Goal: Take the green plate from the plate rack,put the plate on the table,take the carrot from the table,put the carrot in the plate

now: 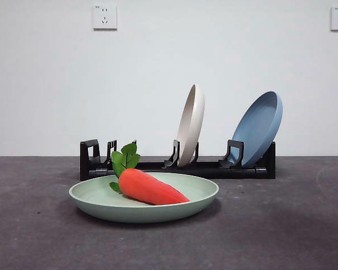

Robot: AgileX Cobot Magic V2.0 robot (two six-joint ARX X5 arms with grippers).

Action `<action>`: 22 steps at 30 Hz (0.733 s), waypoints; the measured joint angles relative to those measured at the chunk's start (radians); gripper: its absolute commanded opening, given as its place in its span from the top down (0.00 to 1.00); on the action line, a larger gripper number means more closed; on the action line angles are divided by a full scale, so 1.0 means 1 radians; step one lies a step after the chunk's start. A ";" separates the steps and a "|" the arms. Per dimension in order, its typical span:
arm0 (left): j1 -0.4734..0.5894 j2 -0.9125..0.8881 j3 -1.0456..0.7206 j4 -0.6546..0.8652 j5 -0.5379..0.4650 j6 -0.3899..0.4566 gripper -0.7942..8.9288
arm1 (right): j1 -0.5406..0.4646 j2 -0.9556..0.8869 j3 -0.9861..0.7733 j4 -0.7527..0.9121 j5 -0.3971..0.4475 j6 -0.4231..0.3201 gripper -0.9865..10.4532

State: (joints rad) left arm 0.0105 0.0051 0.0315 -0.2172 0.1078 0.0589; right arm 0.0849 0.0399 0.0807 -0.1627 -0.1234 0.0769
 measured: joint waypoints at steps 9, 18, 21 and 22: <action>0.000 0.000 0.000 0.000 0.000 0.000 0.92 | 0.000 -0.035 -0.061 -0.007 0.000 0.021 0.91; 0.000 0.000 0.000 0.000 0.000 0.000 0.92 | 0.001 -0.035 -0.061 -0.006 0.000 0.051 0.91; 0.000 0.000 0.000 0.000 0.000 0.000 0.92 | 0.001 -0.035 -0.061 -0.006 0.000 0.054 0.91; 0.000 0.000 0.000 0.000 0.000 0.000 0.92 | 0.001 -0.035 -0.061 -0.006 0.000 0.055 0.91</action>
State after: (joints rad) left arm 0.0105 0.0051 0.0315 -0.2172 0.1078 0.0589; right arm 0.0856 0.0044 0.0193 -0.1692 -0.1234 0.1318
